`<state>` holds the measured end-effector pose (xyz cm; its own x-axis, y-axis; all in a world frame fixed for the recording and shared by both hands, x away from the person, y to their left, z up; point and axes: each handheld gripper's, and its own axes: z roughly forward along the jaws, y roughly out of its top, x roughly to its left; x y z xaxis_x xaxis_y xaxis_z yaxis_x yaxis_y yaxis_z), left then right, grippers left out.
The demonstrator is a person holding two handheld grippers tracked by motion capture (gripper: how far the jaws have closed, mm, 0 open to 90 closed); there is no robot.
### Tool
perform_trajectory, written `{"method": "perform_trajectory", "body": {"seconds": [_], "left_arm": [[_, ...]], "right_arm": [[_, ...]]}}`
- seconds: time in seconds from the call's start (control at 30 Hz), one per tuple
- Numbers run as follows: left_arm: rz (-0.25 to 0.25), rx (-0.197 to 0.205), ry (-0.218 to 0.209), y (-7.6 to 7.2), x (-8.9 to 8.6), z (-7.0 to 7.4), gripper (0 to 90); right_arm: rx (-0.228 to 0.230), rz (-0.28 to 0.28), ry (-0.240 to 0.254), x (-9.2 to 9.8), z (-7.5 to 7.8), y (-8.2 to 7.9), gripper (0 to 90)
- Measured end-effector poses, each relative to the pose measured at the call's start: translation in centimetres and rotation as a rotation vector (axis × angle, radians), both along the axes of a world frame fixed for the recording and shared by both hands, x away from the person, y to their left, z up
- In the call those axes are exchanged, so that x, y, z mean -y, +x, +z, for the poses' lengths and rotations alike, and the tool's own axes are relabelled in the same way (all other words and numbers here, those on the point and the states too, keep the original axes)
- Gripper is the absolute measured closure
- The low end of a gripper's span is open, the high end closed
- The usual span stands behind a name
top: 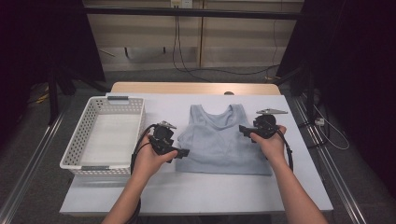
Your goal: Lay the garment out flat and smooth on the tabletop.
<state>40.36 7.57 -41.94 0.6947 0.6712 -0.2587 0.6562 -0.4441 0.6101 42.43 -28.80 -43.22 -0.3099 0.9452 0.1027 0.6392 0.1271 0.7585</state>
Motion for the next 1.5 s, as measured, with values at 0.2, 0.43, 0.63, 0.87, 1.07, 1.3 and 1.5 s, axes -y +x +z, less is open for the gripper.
{"method": "perform_trajectory", "body": {"seconds": [0.2,0.43,0.63,0.87,1.07,1.3,1.5], "left_arm": [[0.009,0.025,0.01,-0.4,0.0,0.0,17.4],[-0.001,0.033,0.024,-0.5,0.2,-0.1,16.6],[0.004,0.033,0.029,-0.5,0.2,-0.2,16.5],[0.007,0.038,0.026,-0.5,0.1,-0.2,16.5],[0.006,0.041,0.034,-0.5,0.2,-0.2,16.5],[0.011,0.046,0.028,-0.6,0.1,-0.1,16.5],[0.011,0.042,0.022,-0.5,0.1,-0.2,16.5]], "right_arm": [[0.003,0.001,-0.004,-1.0,0.0,1.1,32.8],[0.01,0.007,-0.024,-2.5,0.1,3.1,42.3],[-0.028,0.004,-0.066,-3.3,-1.1,4.5,50.7],[-0.076,-0.001,-0.089,-3.6,-3.2,5.5,68.0],[-0.093,0.042,-0.069,-3.8,-3.1,5.8,86.9],[-0.059,0.003,0.017,-3.0,-1.9,6.0,88.1],[-0.026,0.006,0.012,-3.0,-1.0,6.9,88.1]]}}
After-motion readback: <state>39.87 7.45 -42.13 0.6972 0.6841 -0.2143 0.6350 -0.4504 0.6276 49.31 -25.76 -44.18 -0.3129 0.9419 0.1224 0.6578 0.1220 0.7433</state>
